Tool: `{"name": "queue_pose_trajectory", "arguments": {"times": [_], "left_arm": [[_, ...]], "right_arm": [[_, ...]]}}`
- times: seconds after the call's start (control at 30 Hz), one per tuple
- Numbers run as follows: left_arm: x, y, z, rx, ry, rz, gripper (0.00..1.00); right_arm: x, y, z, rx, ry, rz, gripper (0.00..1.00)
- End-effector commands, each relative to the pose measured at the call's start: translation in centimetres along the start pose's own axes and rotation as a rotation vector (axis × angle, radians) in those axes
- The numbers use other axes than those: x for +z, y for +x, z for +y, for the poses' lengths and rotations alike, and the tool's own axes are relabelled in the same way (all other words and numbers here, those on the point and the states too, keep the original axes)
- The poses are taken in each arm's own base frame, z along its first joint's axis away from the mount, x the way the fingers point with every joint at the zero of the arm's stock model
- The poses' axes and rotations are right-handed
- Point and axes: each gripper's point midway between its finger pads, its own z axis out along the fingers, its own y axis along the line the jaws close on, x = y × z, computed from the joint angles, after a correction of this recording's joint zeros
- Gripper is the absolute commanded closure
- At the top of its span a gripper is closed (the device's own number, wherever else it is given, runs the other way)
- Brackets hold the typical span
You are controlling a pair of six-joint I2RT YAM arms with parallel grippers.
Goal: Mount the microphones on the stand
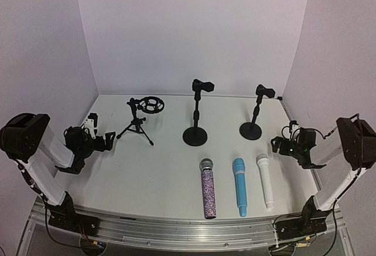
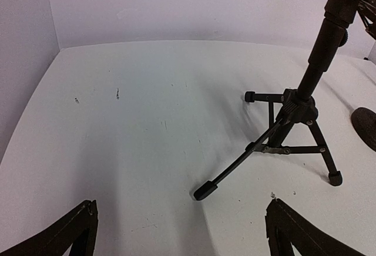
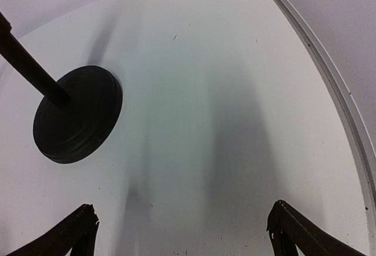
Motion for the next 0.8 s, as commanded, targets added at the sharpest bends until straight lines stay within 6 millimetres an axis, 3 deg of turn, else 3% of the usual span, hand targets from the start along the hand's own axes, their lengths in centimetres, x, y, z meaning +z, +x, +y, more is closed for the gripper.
{"name": "queue_pose_trajectory", "arguments": {"times": [0.0,0.13,0.33,0.4,0.53,0.63,0.77], "left_arm": [[0.4,-2.1,0.5,-0.001,-0.021,-0.071,0.00],[0.2,-2.4,0.6,-0.006,-0.031,-0.083,0.00],[-1.2,-5.2,1.0,-0.021,-0.068,-0.087,0.00],[-1.9,-7.1,-1.1,0.048,0.037,-0.076,0.00],[-3.2,-7.3,-5.8,0.170,0.313,0.021,0.00],[-3.5,-7.7,-7.3,0.258,0.413,0.005,0.00],[-4.8,-8.1,-11.7,0.470,0.743,-0.075,0.02]], "right_arm": [[-2.1,-4.5,0.8,0.002,-0.004,-0.105,0.01],[-5.1,-7.3,2.0,-0.010,-0.040,-0.200,0.01],[-9.5,-11.4,4.8,-0.008,-0.151,-0.276,0.01],[-11.2,-13.3,6.1,-0.020,-0.203,-0.307,0.01],[-14.0,-16.9,8.7,-0.046,-0.315,-0.352,0.03],[-15.2,-19.0,11.1,-0.064,-0.433,-0.339,0.07],[-16.9,-21.6,13.8,-0.095,-0.542,-0.367,0.09]]}}
